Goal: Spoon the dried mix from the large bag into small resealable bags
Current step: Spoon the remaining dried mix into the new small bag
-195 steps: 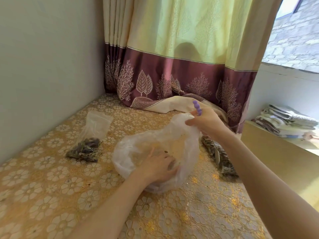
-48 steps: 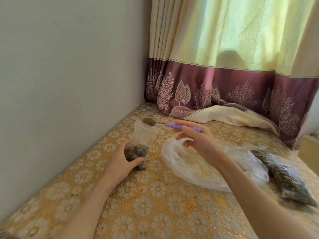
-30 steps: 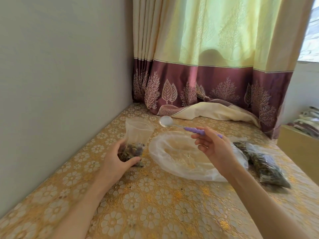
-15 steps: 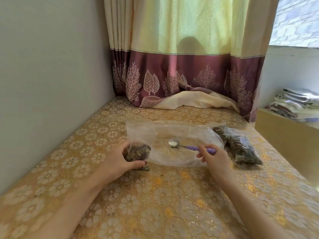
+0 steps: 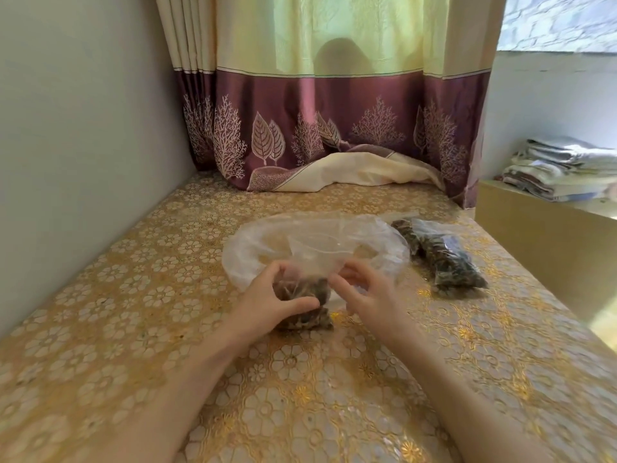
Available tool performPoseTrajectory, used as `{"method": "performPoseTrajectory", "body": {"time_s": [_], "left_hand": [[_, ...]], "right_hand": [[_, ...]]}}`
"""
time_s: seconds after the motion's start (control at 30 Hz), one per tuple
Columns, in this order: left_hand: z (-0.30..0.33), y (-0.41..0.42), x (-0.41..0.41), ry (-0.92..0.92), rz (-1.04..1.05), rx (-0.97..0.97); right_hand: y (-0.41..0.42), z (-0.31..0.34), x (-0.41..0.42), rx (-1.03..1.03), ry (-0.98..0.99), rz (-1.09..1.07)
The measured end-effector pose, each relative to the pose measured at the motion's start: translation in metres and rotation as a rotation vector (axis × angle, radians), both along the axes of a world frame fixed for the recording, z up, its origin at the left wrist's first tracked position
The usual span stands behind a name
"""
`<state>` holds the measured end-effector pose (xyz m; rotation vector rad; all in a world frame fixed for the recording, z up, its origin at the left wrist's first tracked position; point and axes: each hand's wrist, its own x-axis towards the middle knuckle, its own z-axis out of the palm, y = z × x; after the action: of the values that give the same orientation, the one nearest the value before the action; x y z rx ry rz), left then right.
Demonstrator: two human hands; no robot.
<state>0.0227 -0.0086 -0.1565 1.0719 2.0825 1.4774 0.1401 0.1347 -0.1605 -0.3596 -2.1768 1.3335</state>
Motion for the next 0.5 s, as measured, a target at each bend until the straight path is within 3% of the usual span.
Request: {"method": "performPoseTrajectory", "body": {"time_s": [0.17,0.33,0.5], "left_hand": [[0.001,-0.02,-0.01,-0.119,-0.198,-0.021],[0.002,-0.017,-0.001,-0.019,-0.03,0.021],[0.004,-0.014,0.003,-0.213,0.009,0.292]], "right_hand": [[-0.01,0.002,-0.003,-0.272,-0.019,0.164],[-0.017,-0.001,-0.006,-0.465,0.008,0.158],[-0.015,0.005,-0.004,-0.686,0.109,0.202]]}}
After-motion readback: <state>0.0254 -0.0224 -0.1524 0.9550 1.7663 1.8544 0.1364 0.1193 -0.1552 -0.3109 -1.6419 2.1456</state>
